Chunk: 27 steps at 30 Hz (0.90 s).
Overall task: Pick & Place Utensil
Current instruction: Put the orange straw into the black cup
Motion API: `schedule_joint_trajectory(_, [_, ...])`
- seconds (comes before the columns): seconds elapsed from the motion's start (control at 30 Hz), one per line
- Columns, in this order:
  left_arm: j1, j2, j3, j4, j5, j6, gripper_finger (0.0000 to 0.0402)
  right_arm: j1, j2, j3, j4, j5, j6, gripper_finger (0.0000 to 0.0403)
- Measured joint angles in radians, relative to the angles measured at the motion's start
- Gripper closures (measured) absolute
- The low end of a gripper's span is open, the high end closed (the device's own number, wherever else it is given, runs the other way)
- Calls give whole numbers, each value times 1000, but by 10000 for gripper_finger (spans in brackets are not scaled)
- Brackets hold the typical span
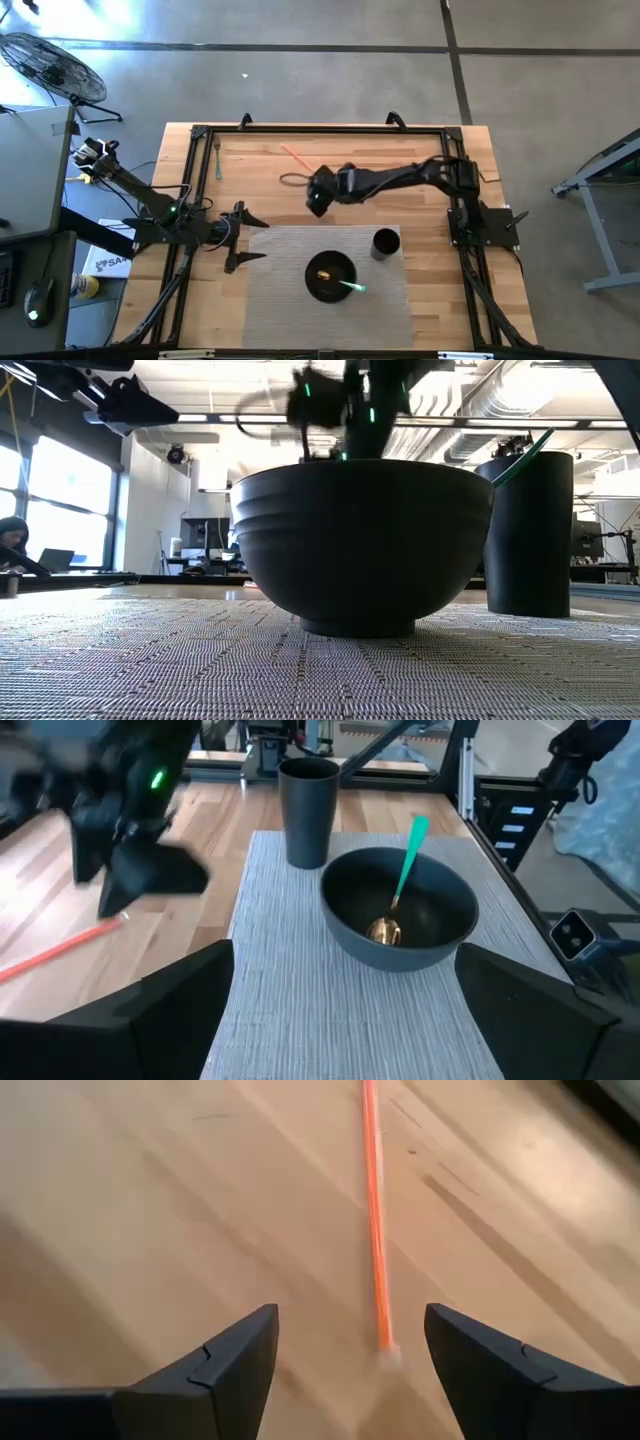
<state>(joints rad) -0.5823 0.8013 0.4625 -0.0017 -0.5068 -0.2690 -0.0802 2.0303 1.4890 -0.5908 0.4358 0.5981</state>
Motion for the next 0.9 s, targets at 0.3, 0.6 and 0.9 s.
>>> schedule_joint_trajectory(0.3, [0, -2, 0, 0, -20, 13, 27, -121, -2, -241, 272, -141, -11, 173])
schedule_joint_trajectory(0.6, [0, -2, 0, 0, -61, 14, 27, -117, -7, -284, 334, -175, -58, 243])
schedule_joint_trajectory(0.9, [0, -2, 0, 0, -61, 14, 27, -116, -4, -286, 357, -194, -82, 318])
